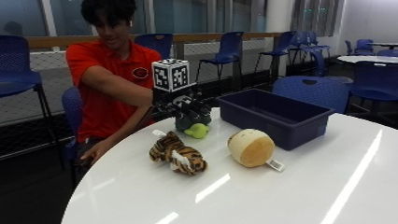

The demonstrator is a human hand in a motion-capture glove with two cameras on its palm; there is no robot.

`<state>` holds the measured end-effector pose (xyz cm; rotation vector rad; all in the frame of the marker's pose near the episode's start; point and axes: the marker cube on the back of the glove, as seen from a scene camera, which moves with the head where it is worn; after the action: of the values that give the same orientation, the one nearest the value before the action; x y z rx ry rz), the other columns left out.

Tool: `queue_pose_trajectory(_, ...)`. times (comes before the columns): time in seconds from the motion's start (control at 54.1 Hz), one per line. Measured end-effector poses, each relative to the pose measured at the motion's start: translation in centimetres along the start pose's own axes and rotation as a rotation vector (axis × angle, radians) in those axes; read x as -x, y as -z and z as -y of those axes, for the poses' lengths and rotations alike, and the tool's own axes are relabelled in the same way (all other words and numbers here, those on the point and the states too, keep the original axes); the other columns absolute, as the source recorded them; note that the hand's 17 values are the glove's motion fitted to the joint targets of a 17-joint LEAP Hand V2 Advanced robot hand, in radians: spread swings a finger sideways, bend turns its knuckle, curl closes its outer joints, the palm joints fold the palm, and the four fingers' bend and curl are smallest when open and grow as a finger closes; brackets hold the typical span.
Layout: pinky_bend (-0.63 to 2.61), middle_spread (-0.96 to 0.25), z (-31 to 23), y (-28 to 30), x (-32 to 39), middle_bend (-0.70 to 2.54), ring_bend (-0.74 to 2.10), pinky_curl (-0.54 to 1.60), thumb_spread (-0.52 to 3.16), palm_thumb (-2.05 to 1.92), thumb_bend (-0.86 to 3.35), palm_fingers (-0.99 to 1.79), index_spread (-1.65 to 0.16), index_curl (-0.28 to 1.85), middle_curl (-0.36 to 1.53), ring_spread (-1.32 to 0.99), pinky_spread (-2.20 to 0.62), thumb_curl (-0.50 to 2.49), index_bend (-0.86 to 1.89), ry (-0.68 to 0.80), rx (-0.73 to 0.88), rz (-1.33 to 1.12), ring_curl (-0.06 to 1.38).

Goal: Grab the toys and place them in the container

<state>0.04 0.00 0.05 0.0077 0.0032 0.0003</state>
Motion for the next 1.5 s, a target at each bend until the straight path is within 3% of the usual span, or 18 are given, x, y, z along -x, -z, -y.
queue_pose_trajectory(0.166,0.51,-0.11,-0.2,0.2,0.0,0.19,0.19,0.17,0.85,-0.12,-0.08,0.10,-0.27,0.11,0.09,-0.12,-0.01,0.02,0.19,0.010,-0.014,-0.006,0.06)
queue_pose_trajectory(0.388,0.54,-0.13,0.0,0.2,0.4,0.19,0.20,0.22,1.08,-0.13,-0.08,0.06,-0.33,0.19,0.16,-0.16,-0.01,0.04,0.19,0.023,-0.035,-0.006,0.10)
queue_pose_trajectory(1.072,0.63,-0.13,-2.9,-3.1,6.7,0.17,0.19,0.32,1.01,-0.17,-0.11,-0.02,-0.36,0.30,0.27,-0.13,0.04,0.06,0.18,0.166,0.055,0.167,0.20)
queue_pose_trajectory(1.498,1.07,-0.10,-3.1,-7.9,7.4,0.14,0.15,0.42,0.96,-0.08,-0.07,-0.07,-0.37,0.32,0.25,-0.02,0.14,0.13,0.17,0.128,0.157,0.029,0.18)
